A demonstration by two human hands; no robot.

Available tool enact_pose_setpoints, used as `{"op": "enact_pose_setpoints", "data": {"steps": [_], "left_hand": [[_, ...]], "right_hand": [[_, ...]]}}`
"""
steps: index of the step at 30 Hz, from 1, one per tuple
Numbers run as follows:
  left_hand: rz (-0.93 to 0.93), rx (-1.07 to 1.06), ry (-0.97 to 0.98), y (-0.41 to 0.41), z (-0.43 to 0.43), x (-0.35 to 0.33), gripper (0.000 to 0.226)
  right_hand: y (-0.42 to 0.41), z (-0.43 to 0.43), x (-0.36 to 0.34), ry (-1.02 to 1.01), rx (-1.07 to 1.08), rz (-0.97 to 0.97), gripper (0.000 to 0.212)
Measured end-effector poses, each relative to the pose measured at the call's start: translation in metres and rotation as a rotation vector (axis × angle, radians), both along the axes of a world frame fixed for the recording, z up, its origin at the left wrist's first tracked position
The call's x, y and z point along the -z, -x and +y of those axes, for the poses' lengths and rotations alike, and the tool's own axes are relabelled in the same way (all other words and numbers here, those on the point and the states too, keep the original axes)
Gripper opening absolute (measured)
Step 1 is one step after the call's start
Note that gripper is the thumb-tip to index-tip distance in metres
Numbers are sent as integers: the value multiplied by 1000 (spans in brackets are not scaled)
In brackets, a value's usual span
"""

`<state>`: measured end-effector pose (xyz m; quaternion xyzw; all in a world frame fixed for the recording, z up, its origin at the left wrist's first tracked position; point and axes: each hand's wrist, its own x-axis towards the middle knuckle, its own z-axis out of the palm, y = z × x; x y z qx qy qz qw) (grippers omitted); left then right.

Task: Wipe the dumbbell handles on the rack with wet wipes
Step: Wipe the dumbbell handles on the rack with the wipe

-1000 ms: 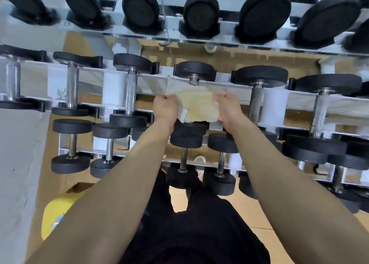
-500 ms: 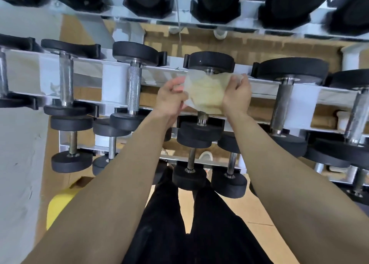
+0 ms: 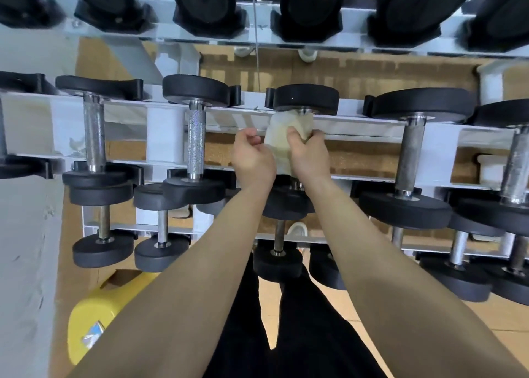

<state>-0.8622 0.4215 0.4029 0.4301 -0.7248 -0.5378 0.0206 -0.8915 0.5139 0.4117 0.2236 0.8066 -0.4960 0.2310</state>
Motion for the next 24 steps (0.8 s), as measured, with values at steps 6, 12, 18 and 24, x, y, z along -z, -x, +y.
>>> {"op": "enact_pose_setpoints", "data": {"steps": [6, 12, 18, 24], "left_hand": [[76, -58, -24, -11, 16, -3, 27], [-7, -89, -58, -13, 38, -2, 19], [10, -91, -32, -12, 39, -2, 17], [1, -83, -32, -15, 40, -4, 23]], "right_hand": [[24, -1, 19, 217, 135, -98, 23], [15, 22, 13, 736, 143, -367, 20], [0, 18, -2, 176, -121, -176, 13], [15, 4, -4, 77, 22, -219, 18]]}}
